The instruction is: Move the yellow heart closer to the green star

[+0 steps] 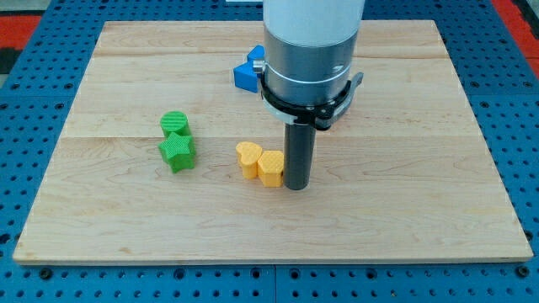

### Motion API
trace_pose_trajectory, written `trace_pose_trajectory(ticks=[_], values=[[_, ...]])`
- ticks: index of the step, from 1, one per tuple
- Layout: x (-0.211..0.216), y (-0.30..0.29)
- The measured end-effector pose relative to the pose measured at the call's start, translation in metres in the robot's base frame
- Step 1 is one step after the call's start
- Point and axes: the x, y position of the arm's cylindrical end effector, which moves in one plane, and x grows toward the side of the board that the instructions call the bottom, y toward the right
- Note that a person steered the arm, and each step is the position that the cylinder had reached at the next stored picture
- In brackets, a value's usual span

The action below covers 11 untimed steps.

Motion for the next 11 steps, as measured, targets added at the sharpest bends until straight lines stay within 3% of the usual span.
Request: trace_pose_trajectory(ticks=[3,6,11], values=[[-0.001,-0.007],[-0.038,0.025],[-0.047,-0.011]])
